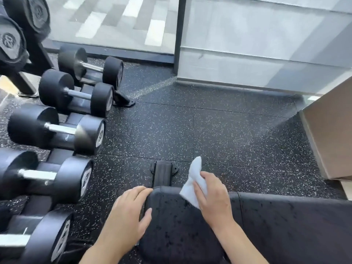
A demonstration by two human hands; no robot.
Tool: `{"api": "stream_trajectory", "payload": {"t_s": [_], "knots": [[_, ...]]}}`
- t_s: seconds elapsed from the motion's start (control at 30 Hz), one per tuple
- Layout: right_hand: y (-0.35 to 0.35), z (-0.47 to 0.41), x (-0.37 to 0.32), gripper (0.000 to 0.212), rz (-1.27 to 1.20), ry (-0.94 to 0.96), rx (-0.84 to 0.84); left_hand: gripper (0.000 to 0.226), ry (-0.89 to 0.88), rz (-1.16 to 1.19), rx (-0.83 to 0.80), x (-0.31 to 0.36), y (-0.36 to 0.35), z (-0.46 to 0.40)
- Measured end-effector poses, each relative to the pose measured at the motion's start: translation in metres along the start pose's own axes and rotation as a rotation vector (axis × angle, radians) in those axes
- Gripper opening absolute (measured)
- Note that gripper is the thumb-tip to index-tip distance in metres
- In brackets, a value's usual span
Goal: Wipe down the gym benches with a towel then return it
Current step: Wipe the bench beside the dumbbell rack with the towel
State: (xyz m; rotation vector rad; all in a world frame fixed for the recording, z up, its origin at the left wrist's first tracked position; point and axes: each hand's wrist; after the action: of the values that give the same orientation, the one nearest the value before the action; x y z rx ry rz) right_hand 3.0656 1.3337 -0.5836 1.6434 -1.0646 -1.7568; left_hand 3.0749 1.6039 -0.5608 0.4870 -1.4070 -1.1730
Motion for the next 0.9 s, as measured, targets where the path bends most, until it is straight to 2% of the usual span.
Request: {"api": "stream_trajectory", "payload": {"t_s": [0.1,0.27,0.37,0.47,0.6,0.73,0.83,0.9], "knots": [[-0.052,0.005,0.03,0.029,0.072,-0.022,-0.023,0.056,-0.007,-0.073,-0.066,-0.036,-0.047,-0.001],[-0.118,0.018,0.051,0.035,0.203,-0.04,-0.019,0.079,0.013,-0.119,-0.215,-0.077,-0.104,0.007],[-0.158,0.028,0.025,0.032,0.301,0.033,0.008,0.084,0.001,-0.047,-0.186,-0.091,-0.126,0.017],[-0.191,0.046,0.0,0.028,0.302,0.206,-0.002,0.082,0.037,0.099,-0.096,-0.1,-0.14,0.026],[-0.188,0.068,0.007,0.019,0.268,0.403,-0.032,0.08,0.088,0.169,-0.065,-0.1,-0.147,0.036],[-0.147,0.087,0.061,0.013,0.335,0.589,-0.112,0.077,0.111,0.174,-0.059,-0.095,-0.145,0.038],[-0.115,0.066,0.102,0.017,0.42,0.498,-0.046,0.077,0.12,0.154,-0.061,-0.093,-0.143,0.034],[-0.115,0.042,0.1,0.019,0.434,0.328,0.049,0.076,0.125,0.149,-0.073,-0.093,-0.144,0.035]]}}
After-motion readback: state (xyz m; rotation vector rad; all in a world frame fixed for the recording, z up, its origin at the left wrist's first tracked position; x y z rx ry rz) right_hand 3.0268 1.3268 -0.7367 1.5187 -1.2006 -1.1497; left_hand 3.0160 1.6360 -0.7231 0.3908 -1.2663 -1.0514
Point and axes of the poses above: each hand's wrist, its own z-axis away from the middle knuckle, its own y-axis out of the back of the hand, x = y × z, and after that the axes turned 1 degree about y, right-handed
